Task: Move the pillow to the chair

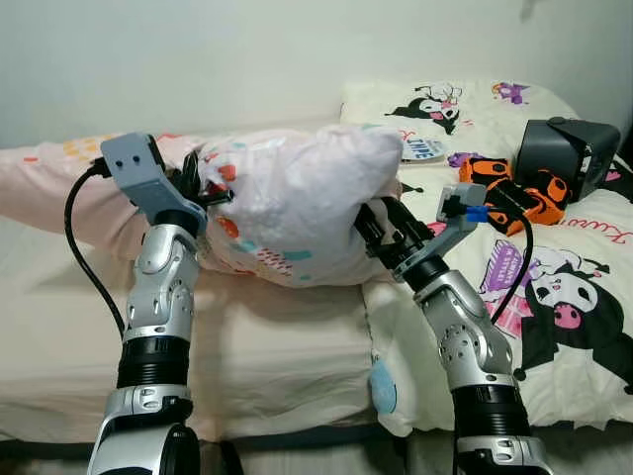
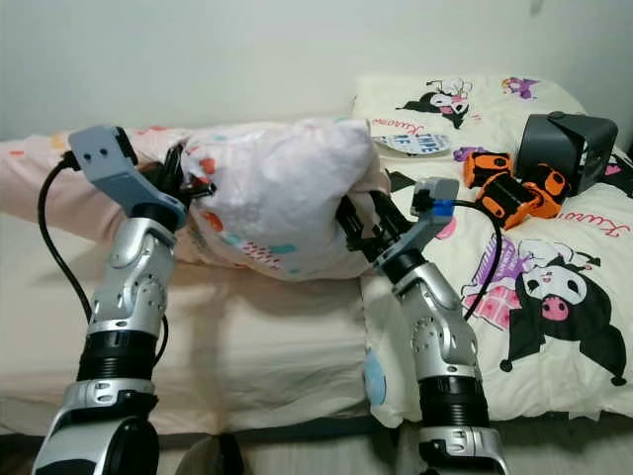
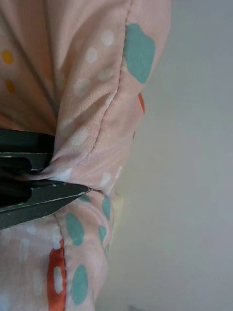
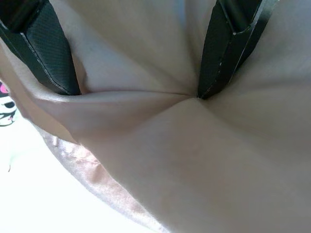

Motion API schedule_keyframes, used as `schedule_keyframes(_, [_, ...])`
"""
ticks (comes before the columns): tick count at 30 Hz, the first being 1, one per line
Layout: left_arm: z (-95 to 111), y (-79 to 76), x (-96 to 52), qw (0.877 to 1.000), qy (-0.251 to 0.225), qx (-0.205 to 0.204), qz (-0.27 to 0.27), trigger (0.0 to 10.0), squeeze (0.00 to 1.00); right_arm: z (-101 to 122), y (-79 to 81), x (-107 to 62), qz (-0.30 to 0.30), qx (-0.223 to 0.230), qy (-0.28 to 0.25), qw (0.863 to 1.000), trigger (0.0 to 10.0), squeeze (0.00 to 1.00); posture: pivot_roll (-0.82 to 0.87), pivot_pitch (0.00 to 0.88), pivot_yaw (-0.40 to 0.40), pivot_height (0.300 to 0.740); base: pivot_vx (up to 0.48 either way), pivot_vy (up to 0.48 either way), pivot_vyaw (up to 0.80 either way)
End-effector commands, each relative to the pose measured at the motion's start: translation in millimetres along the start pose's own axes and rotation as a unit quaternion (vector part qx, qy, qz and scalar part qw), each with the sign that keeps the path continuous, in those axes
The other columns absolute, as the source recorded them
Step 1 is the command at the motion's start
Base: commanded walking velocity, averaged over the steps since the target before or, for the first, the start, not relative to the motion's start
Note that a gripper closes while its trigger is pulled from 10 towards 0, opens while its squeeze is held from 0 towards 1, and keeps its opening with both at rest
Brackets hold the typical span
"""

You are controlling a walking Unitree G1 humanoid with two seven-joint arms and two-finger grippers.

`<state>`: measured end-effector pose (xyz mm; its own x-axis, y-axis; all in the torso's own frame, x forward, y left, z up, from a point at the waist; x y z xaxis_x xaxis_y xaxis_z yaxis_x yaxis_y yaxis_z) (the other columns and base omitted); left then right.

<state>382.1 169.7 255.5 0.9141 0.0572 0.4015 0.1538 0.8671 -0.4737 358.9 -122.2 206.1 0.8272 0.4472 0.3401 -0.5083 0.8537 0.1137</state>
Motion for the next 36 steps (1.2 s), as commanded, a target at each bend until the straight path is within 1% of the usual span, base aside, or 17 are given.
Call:
schedule_keyframes(1, [15.7,-13.2,2.5,0.999,-0.03,0.007,-0.026,10.0,0.0,4.4,8.8,4.6,0.021,0.003,-0.012,1.0,10.0,0.0,-0.04,0.0,0.13,0.57,0.0,0.0,0.0])
schedule_keyframes(3, [17.2,-14.5,3.0,0.999,-0.032,0.005,-0.028,10.0,0.0,4.0,9.3,4.9,0.022,0.003,-0.012,1.0,10.0,0.0,-0.04,0.0,0.13,0.575,0.0,0.0,0.0])
schedule_keyframes(4, [19.4,-16.1,3.7,0.999,-0.034,0.004,-0.03,10.0,0.0,3.6,10.1,5.3,0.024,0.004,-0.011,1.0,10.0,0.0,-0.04,0.0,0.13,0.585,0.0,0.0,0.0])
schedule_keyframes(9, [20.6,-16.9,4.0,0.999,-0.036,0.002,-0.032,10.0,0.0,3.4,10.6,5.5,0.025,0.004,-0.01,1.0,10.0,0.0,-0.04,0.0,0.13,0.59,0.0,0.0,0.0])
schedule_keyframes(15, [27.6,-22.8,6.3,0.998,-0.045,-0.011,-0.04,10.0,0.0,3.7,11.9,6.3,0.029,0.002,-0.01,1.0,10.0,0.0,-0.04,0.0,0.131,0.61,0.0,0.0,0.0])
schedule_keyframes(16, [27.6,-24.0,7.3,0.998,-0.039,-0.017,-0.042,10.0,0.0,3.9,11.7,6.4,0.029,0.002,-0.01,1.0,10.0,0.0,-0.05,0.0,0.13,0.615,0.0,0.0,0.0])
schedule_keyframes(20, [26.9,-26.4,9.5,0.998,-0.028,-0.016,-0.046,10.0,0.0,4.6,10.8,6.3,0.029,0.0,-0.01,1.0,10.0,0.0,-0.05,0.0,0.125,0.63,-0.48,0.0,0.0])
schedule_keyframes(26, [26.9,-23.0,7.9,0.999,-0.03,-0.019,-0.04,10.0,0.0,5.3,10.4,5.8,0.031,-0.001,-0.009,0.999,10.0,0.0,-0.05,0.0,0.12,0.655,-0.48,0.0,0.0])
schedule_keyframes(36, [25.9,-23.0,6.0,0.999,-0.027,-0.021,-0.038,10.0,0.0,4.1,10.8,4.7,0.033,-0.001,-0.006,0.999,10.0,0.0,-0.05,0.0,0.117,0.684,-0.48,0.0,0.0])
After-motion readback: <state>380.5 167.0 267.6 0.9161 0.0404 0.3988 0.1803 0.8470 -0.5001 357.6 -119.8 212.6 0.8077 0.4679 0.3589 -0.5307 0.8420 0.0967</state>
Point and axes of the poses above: a point about 5 cm out from each wrist's last joint towards the gripper, its own x axis pointing out of the wrist towards the gripper, its own z axis along the axis of the wrist's last joint, y = z × x, the point moved 2 cm from there along x, pointing out of the wrist towards the gripper, and after that the axes turned 13 degrees about -x, right-handed, at the moved point
